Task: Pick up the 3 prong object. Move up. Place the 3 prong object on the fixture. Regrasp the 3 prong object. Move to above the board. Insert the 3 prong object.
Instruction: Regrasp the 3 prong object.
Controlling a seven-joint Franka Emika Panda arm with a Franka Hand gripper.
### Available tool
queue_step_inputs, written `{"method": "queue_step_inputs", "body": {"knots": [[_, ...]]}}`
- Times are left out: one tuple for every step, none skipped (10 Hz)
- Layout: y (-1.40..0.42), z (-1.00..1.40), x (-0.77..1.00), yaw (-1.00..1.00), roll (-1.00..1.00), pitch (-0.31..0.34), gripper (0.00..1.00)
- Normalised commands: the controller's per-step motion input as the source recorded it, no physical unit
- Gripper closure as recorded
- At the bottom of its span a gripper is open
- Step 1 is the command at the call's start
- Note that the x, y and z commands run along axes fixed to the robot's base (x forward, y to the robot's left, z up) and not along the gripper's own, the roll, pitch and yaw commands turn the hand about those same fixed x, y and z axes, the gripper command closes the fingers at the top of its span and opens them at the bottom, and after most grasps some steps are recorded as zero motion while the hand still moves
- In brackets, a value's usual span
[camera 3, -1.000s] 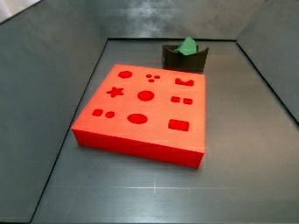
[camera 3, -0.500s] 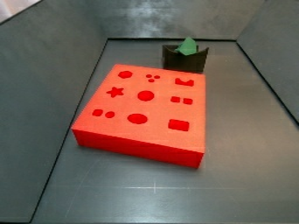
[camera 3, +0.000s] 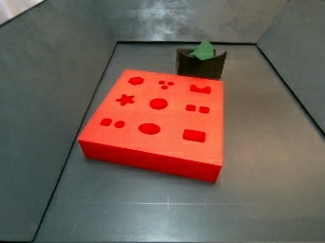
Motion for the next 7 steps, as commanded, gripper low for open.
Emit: {"method": "queue_step_inputs", "body": {"knots": [[-0.03, -0.01, 0.05, 0.04, 1.00, 0.044, 0.00], [-0.03, -0.01, 0.07, 0.04, 1.00, 0.059, 0.00], [-0.04, 0.00, 0.08, 0.05, 1.00, 0.077, 0.00], [-0.04, 0.00, 0.09, 0.06, 1.00, 0.110, 0.00], [-0.04, -0.01, 0.10, 0.08, 1.00, 0.134, 0.00], [-0.05, -0.01, 0.10, 0.10, 1.00, 0.164, 0.00], [-0.05, -0.01, 0.10, 0.14, 1.00, 0.195, 0.00]]}}
